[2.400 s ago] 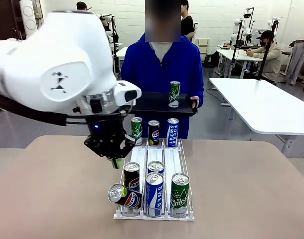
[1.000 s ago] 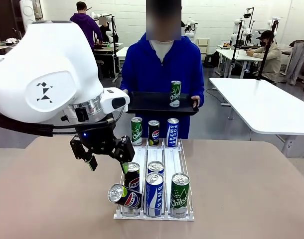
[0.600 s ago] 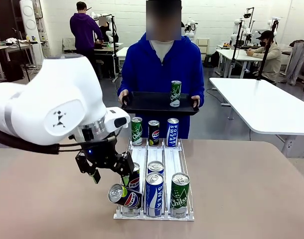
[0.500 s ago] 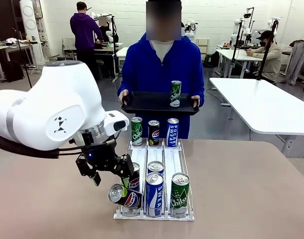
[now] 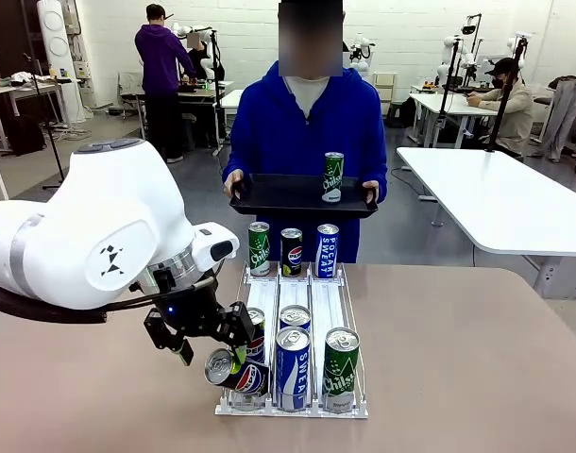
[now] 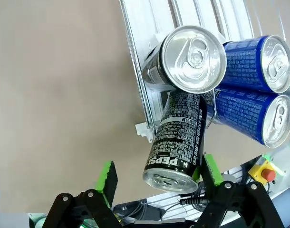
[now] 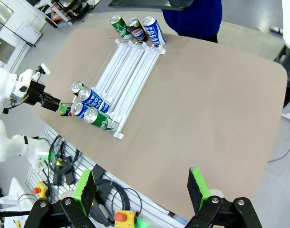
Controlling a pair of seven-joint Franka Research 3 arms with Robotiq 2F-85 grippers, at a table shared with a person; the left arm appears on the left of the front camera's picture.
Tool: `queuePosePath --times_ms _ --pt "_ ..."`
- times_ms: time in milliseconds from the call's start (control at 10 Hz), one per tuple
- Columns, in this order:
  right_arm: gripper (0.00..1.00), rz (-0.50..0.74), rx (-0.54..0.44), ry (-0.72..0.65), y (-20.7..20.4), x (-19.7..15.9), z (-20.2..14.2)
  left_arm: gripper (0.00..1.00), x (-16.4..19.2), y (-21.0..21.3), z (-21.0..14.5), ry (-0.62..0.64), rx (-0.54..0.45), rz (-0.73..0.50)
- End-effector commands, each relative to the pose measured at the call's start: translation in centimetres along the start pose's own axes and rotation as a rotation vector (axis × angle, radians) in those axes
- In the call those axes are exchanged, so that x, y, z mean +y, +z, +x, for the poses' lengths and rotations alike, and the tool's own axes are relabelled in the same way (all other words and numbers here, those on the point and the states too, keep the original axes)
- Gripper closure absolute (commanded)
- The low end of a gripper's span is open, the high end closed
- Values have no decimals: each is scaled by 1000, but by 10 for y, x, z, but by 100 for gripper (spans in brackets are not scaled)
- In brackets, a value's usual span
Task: Retrieve and hand over the desired beverage to the person.
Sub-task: Pick up another can of the same type that the person held from the Automatic Can Dispenser.
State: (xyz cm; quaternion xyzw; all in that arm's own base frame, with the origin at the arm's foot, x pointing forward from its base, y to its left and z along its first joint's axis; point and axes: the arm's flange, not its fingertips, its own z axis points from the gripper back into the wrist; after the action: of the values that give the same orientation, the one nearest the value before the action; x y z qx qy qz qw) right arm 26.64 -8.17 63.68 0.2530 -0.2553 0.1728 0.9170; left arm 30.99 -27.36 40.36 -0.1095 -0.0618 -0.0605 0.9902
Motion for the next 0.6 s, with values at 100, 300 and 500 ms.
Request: queuePosePath --times_ms 100,300,500 --pt "0 25 -10 9 -2 -1 1 9 -4 -11 -7 43 8 -34" --pt "0 25 -10 9 -2 -1 1 9 -6 -11 -6 60 0 -47" --pt "0 25 -10 9 -2 -1 1 9 -8 -20 -3 72 -14 -77"
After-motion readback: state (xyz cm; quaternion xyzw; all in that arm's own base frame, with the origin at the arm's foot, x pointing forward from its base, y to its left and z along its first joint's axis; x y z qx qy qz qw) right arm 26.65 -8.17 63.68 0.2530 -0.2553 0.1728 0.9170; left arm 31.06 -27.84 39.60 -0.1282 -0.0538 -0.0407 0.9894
